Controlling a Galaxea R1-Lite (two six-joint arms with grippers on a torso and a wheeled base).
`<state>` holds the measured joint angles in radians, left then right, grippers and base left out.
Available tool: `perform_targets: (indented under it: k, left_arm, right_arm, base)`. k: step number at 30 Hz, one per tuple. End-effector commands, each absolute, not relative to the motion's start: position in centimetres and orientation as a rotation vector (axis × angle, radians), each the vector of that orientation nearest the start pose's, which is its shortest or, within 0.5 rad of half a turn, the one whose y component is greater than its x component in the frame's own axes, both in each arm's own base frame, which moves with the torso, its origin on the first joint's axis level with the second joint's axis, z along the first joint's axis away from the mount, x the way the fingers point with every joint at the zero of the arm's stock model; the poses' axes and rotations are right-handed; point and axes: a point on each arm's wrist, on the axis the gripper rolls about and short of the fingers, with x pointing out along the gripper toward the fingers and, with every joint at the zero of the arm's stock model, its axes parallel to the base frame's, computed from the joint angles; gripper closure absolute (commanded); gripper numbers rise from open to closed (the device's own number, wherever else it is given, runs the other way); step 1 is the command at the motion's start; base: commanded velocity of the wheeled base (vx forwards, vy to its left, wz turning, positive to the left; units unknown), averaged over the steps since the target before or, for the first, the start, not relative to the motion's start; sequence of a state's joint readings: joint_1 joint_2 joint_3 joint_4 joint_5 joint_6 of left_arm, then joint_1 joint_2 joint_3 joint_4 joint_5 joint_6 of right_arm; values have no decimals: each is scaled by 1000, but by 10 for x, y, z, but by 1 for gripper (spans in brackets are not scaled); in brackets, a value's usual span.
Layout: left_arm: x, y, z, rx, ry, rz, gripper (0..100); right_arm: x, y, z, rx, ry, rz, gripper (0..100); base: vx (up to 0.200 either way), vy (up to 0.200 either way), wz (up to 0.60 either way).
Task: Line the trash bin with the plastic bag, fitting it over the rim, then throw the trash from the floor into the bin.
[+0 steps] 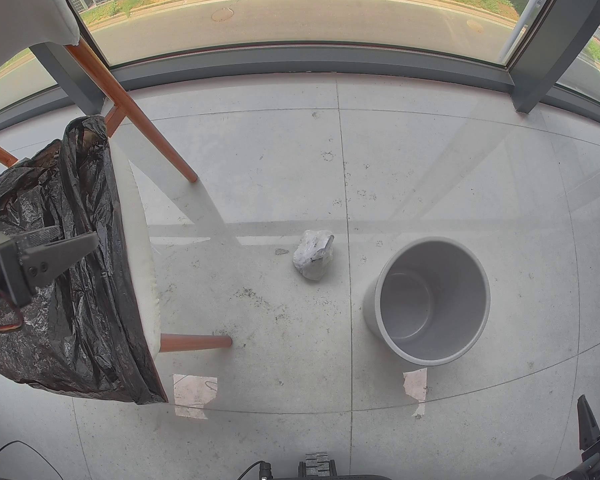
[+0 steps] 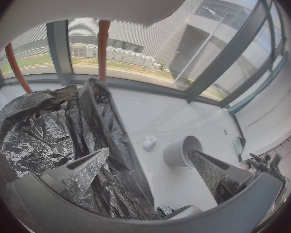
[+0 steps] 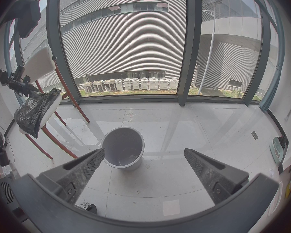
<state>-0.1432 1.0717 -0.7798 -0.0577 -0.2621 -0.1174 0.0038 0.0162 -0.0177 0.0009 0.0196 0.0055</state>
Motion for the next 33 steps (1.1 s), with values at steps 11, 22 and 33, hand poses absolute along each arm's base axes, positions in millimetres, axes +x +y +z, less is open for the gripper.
perform_targets:
  k: [11, 22, 33]
  left_arm:
    - [205, -80, 254, -73, 449, -90, 0]
    - [223, -76, 246, -55, 479, 11, 0]
    - [226, -68, 242, -59, 490, 54, 100]
  right_arm:
    - [-22, 0, 76, 6, 8, 25, 0]
    - [-22, 0, 76, 8, 8, 23, 0]
    - [-22, 0, 76, 8, 8, 23, 0]
  base:
    - [0, 0, 0]
    - [0, 0, 0]
    - [0, 0, 0]
